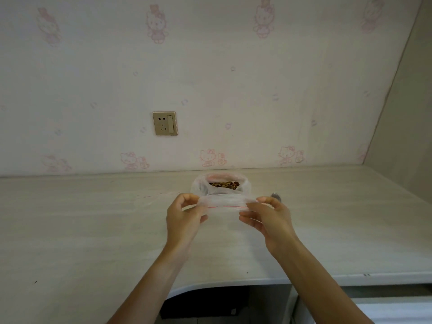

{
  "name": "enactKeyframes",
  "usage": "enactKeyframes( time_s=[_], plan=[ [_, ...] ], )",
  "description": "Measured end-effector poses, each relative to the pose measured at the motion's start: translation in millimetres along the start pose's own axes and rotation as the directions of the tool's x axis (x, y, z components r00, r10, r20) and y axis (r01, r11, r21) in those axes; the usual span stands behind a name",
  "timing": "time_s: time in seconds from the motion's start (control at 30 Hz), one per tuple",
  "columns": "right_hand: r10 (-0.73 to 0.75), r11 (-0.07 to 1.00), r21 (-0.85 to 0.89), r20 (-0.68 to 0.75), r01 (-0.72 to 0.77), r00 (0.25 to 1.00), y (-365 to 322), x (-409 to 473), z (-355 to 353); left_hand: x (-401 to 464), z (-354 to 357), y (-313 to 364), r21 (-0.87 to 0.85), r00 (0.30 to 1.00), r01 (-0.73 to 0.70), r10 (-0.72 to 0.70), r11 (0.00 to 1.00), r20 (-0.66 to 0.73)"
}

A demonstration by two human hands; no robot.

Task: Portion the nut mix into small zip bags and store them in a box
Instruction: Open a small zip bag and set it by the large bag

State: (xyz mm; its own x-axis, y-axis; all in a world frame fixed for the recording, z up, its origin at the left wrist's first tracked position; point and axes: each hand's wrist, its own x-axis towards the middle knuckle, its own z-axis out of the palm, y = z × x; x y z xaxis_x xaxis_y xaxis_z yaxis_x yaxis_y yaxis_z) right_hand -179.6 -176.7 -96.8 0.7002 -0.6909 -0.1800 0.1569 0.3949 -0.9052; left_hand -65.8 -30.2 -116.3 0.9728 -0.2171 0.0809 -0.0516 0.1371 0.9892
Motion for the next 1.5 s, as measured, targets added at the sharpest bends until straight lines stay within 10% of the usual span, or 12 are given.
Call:
enactKeyframes(
  time_s=[0.43,0.67,0.9,1.1,1.23,1.4,1.5],
  plan=[
    [0.137,0.943,0.223,0.415,-0.246,0.9,-1.2,12.3,-26.4,10.1,-27.1,10.6,-0.384,0.827,0.486,-0.273,0.785,0.491],
    [0.115,0.99,0.035,0.33,-0.133,0.937,-1.5,8.3,-11.5,3.5,-16.7,14.0,-0.211,0.817,0.414,-0.259,0.885,0.515],
    [0.258,0.957,0.069,0.227,-0.28,0.939,3.0,12.0,-3.6,8.1,-9.9,12.7,-0.338,0.765,0.6,-0.398,0.725,0.506],
    [0.139,0.975,-0.21,0.3,-0.077,0.944,7.9,8.7,-9.0,1.3,-10.4,-2.2,0.008,0.879,0.274,-0.254,0.962,0.403],
    [0.07,0.94,-0.338,0.085,-0.037,0.994,13.5,8.4,-3.2,0.5,-8.1,-8.7,0.201,0.979,0.018,-0.058,0.979,0.194],
    [0.044,0.875,-0.483,0.025,-0.026,0.999,5.5,8.2,-2.6,5.0,-16.5,-0.4,0.432,0.863,-0.423,0.208,0.797,0.461],
    [-0.233,0.595,-0.765,0.132,0.248,0.963,3.5,9.3,-4.5,5.4,-17.2,7.9,0.487,0.803,-0.511,0.191,0.708,0.564]
  ],
)
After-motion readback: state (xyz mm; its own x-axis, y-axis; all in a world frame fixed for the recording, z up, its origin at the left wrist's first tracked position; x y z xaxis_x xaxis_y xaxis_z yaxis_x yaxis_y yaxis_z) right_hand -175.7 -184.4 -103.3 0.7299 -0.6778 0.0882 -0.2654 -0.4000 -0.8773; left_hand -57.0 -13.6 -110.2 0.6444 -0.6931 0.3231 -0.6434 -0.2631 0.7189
